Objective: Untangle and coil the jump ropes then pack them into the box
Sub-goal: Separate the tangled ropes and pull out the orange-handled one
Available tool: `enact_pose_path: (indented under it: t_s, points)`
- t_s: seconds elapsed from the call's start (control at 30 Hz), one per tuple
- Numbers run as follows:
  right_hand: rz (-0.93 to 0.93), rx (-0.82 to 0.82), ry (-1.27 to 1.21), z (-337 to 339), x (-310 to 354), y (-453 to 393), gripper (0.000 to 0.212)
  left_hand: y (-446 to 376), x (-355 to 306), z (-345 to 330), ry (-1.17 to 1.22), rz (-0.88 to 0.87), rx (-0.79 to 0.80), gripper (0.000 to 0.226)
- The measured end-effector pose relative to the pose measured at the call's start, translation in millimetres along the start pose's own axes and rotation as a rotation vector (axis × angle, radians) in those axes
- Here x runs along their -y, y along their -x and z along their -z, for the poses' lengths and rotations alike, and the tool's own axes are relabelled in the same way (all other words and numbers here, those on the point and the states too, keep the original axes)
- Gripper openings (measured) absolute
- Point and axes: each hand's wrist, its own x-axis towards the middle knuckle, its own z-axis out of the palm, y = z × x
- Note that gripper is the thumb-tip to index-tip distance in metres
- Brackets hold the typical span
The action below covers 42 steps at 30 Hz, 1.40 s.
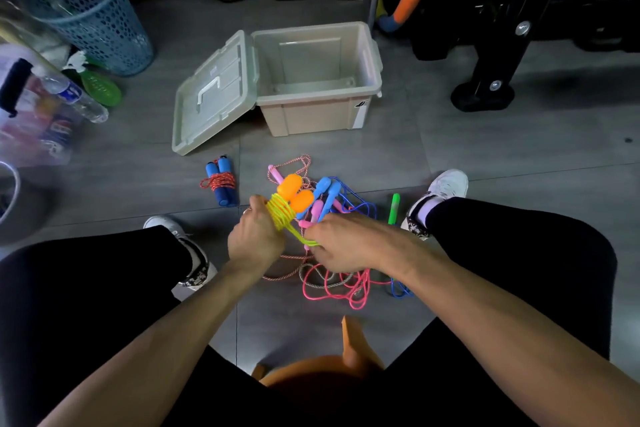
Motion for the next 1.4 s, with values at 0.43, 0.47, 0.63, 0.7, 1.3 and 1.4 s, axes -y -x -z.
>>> enact_pose_path:
  t_s: [0.43, 0.47, 0.63, 0.7, 1.3, 1.4]
  points:
    - [-0.044, -0.097, -0.293, 58.2, -31.1, -9.2, 0.017, 11.0, -8.8, -12.4, -0.358, -0.931, 0.064, 0.029]
    - [-0.044, -0.117, -0.343, 60.3, -35.6, -9.9, 0.013, 7.8, -5.6, -12.7, -0.339, -0.961, 0.046, 0.029]
    - [-0.047, -0.172, -0.389, 66.2, -52.2, -11.7, 0.004, 7.6, -0.9, -10.2, -0.108, -0.821, 0.157, 0.05]
    - [-0.042, -0.197, -0.428, 63.4, -58.8, -14.3, 0.009, 8.7, -1.6, -7.3, -0.061, -0.786, 0.144, 0.054]
    - [-0.151, -0.17, -0.67, 3.8, -48.4, -2.6, 0.027, 11.5, -16.0, 21.2, 0.656, -0.125, 0.077, 0.021]
    - [-0.127, -0.173, -0.611, -1.9, -32.1, -8.4, 0.032, 5.4, -13.9, 22.9, 0.676, -0.088, 0.082, 0.023]
